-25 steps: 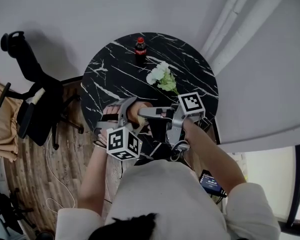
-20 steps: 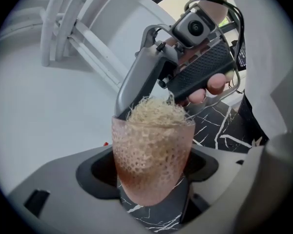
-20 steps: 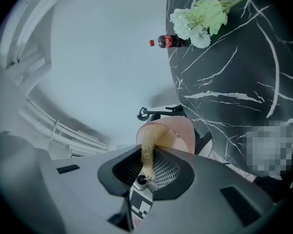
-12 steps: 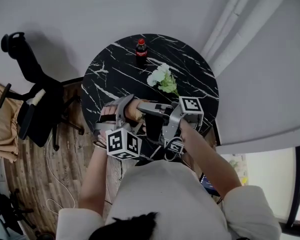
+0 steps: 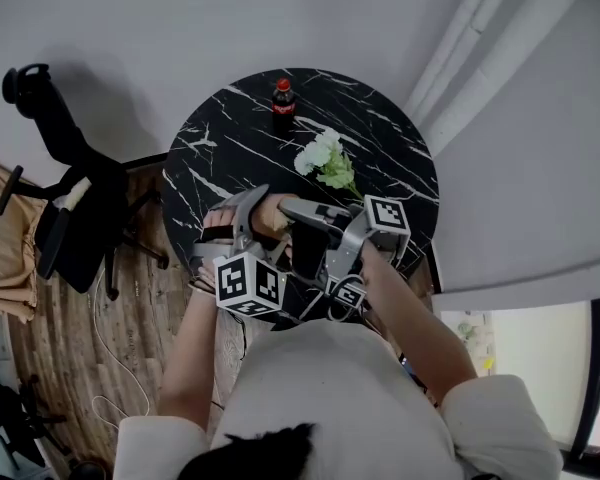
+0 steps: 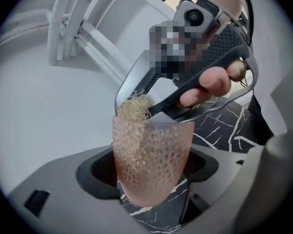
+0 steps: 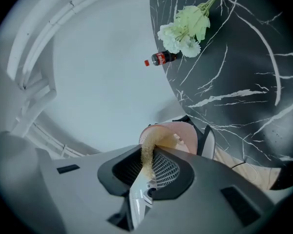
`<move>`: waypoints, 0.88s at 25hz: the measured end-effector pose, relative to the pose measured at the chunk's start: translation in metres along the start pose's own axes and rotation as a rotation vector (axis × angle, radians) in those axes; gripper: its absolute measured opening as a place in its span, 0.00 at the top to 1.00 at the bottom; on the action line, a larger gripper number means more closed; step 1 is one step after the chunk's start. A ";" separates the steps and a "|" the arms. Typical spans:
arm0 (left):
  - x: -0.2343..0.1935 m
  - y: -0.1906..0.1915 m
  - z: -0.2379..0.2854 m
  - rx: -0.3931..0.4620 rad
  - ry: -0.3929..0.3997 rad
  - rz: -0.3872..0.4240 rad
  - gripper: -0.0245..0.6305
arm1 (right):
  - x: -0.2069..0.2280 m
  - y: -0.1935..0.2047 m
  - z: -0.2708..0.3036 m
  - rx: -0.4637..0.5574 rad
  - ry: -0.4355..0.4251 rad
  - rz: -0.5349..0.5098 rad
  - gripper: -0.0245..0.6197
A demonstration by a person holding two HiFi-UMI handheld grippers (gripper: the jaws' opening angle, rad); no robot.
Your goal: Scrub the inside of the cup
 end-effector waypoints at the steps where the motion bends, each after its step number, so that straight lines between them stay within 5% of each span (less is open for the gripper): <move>1: -0.001 -0.001 0.001 -0.002 -0.002 0.004 0.40 | -0.001 -0.001 0.000 0.001 -0.004 -0.003 0.87; 22: -0.020 -0.003 0.001 -0.012 -0.086 -0.054 0.40 | -0.018 -0.010 0.006 0.089 -0.120 0.020 0.87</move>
Point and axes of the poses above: the fingertips, and each gripper's own axes: z forward along the fingers, x to its right, y out of its underside, the point moved 4 cm from there along -z, backward along the fingers, and after that the axes turned 3 degrees about -x, right-handed, at the moved point
